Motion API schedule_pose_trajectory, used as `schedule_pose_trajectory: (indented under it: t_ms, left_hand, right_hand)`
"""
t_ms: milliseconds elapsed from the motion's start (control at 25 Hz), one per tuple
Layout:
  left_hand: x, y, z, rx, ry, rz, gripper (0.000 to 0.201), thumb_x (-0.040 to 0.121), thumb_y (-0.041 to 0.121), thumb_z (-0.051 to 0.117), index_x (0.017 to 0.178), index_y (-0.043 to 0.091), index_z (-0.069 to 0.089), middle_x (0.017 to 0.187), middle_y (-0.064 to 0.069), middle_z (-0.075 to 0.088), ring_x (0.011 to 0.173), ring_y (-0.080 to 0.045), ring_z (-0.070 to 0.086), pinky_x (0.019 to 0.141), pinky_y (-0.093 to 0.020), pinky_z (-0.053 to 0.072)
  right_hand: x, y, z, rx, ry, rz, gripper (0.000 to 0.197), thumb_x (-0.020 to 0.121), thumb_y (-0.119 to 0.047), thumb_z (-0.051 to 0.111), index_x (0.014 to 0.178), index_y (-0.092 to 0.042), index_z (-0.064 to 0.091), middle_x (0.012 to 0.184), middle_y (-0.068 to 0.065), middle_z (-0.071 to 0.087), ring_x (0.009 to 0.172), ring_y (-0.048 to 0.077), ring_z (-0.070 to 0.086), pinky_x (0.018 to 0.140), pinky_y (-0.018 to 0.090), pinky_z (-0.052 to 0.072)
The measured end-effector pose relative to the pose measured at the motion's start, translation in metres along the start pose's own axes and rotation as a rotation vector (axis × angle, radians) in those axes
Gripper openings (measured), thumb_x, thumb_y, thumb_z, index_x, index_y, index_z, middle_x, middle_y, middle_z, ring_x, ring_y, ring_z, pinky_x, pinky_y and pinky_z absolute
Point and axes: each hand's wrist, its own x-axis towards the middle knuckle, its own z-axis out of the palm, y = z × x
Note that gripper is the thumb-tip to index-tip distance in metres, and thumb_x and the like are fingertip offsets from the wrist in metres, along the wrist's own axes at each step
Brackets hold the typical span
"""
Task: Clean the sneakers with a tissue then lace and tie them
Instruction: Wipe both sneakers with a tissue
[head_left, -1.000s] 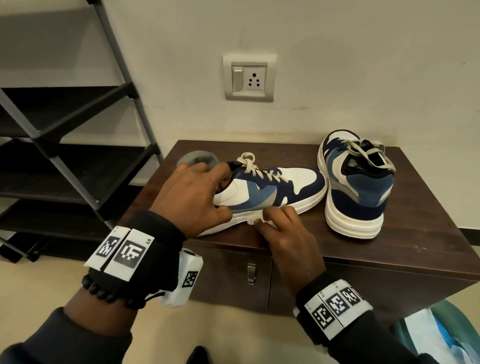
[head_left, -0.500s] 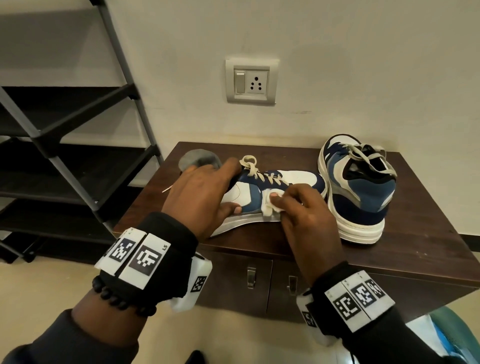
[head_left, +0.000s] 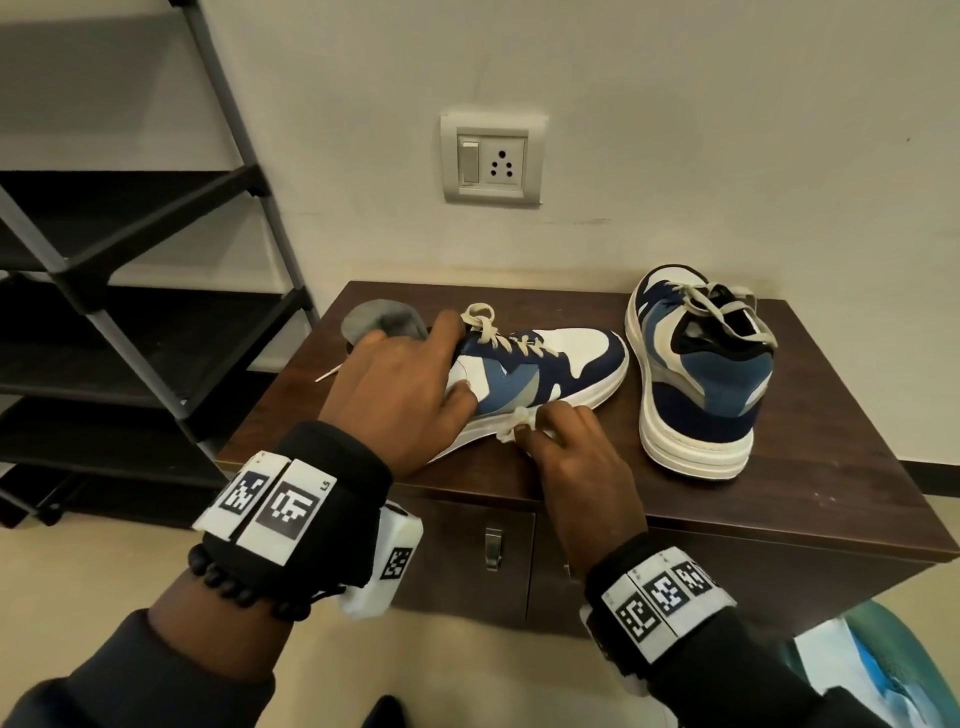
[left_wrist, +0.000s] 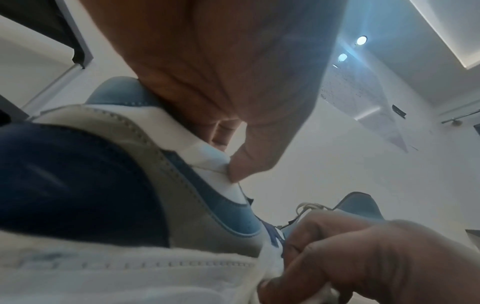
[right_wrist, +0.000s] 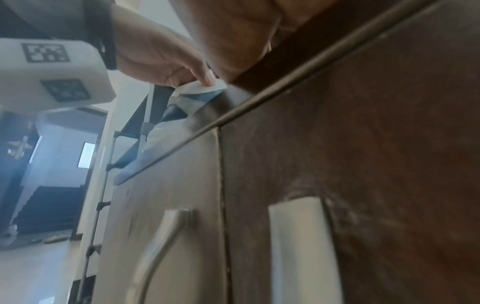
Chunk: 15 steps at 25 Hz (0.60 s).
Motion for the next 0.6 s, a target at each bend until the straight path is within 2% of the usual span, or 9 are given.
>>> schedule_pose_trajectory:
  t_ms: [80,160,240,320,400,480,600]
  left_hand:
    - [0.000,-0.001,-0.001,-0.032,-0.020,-0.006,0.027,0.088,0.033,0.052,0.109,0.019,0.043,0.069,-0.001,0.058,0.064,-0.023,0.054,0.066,-0.029,0.033]
    - [0.000,-0.007,-0.004,-0.057,-0.014,-0.009,0.025,0.083,0.033,0.055,0.100,0.023,0.038,0.065,0.001,0.054,0.067,-0.024,0.053,0.073,-0.033,0.040]
    - [0.000,-0.014,-0.008,-0.045,-0.024,-0.035,0.028,0.079,0.033,0.057,0.095,0.027,0.034,0.067,0.004,0.048,0.070,-0.021,0.048,0.084,-0.037,0.042]
    - [-0.001,-0.017,-0.008,-0.038,-0.014,-0.089,0.027,0.078,0.039,0.055,0.093,0.026,0.036,0.074,0.005,0.045,0.075,-0.017,0.042,0.088,-0.039,0.038]
    - [-0.003,-0.011,-0.004,-0.066,0.032,-0.135,0.031,0.077,0.047,0.050,0.094,0.023,0.038,0.082,0.005,0.050,0.081,-0.017,0.045,0.088,-0.039,0.033]
    - [-0.003,-0.004,0.004,-0.065,0.041,-0.173,0.036,0.081,0.047,0.055,0.102,0.020,0.042,0.096,-0.001,0.057,0.092,-0.022,0.051,0.088,-0.039,0.029]
    - [-0.004,-0.003,0.007,-0.093,0.023,-0.189,0.032,0.086,0.039,0.057,0.106,0.020,0.042,0.106,-0.003,0.057,0.101,-0.024,0.050,0.089,-0.038,0.027]
  right_hand:
    - [0.003,-0.006,0.000,0.007,-0.028,0.022,0.025,0.072,-0.006,0.077,0.095,-0.010,0.068,0.097,0.004,0.055,0.088,0.021,0.055,0.055,0.032,0.053]
    - [0.005,-0.005,-0.009,0.056,-0.014,0.020,0.018,0.074,-0.004,0.072,0.092,-0.009,0.070,0.094,0.004,0.054,0.086,0.020,0.056,0.058,0.032,0.052]
    - [0.007,-0.007,-0.024,0.220,0.153,0.028,0.019,0.075,-0.001,0.070,0.093,-0.008,0.070,0.093,0.005,0.056,0.085,0.018,0.055,0.066,0.027,0.051]
    - [0.016,-0.018,-0.034,0.283,0.303,-0.015,0.023,0.078,-0.001,0.067,0.100,-0.007,0.068,0.097,0.009,0.056,0.088,0.018,0.054,0.071,0.025,0.049]
    - [0.030,-0.025,-0.030,0.250,0.280,-0.054,0.024,0.080,0.001,0.064,0.103,-0.007,0.066,0.098,0.011,0.056,0.088,0.021,0.054,0.068,0.032,0.051]
    - [0.033,-0.026,-0.020,0.192,0.207,-0.070,0.021,0.081,0.002,0.063,0.100,-0.005,0.066,0.097,0.012,0.056,0.085,0.024,0.054,0.061,0.039,0.051]
    - [0.010,-0.014,-0.014,0.123,0.115,-0.095,0.021,0.076,0.001,0.068,0.096,-0.005,0.065,0.097,0.011,0.057,0.082,0.024,0.056,0.055,0.038,0.052]
